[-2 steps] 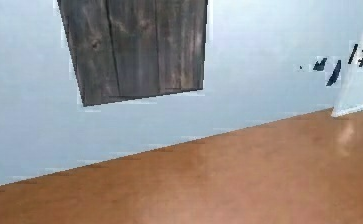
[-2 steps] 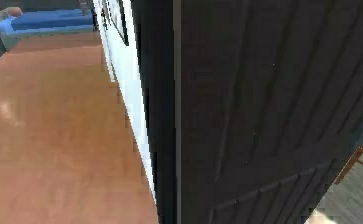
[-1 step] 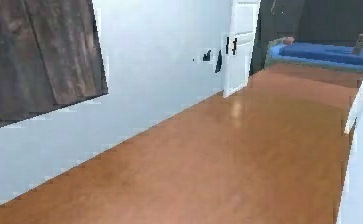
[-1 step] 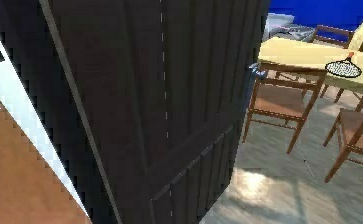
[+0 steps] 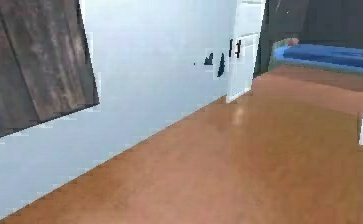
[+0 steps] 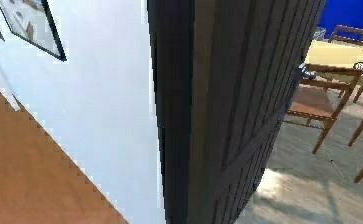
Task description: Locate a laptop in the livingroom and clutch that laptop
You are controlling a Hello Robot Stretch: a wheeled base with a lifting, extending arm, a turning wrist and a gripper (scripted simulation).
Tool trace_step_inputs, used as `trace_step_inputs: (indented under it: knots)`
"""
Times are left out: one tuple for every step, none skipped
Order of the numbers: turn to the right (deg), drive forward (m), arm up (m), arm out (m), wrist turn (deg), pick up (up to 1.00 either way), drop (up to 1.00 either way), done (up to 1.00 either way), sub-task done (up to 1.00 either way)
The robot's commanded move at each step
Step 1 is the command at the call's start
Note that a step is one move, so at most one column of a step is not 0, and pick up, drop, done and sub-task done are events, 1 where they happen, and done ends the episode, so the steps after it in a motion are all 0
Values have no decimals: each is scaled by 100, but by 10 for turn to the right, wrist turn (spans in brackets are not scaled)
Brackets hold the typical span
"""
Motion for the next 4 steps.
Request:
trace_step_inputs:
  knots:
    - [390,0,0,0,0,0,0,0,0]
    - [0,100,0,0,0,0,0,0,0]
    - [0,100,0,0,0,0,0,0,0]
    - [0,80,0,0,0,0,0,0,0]
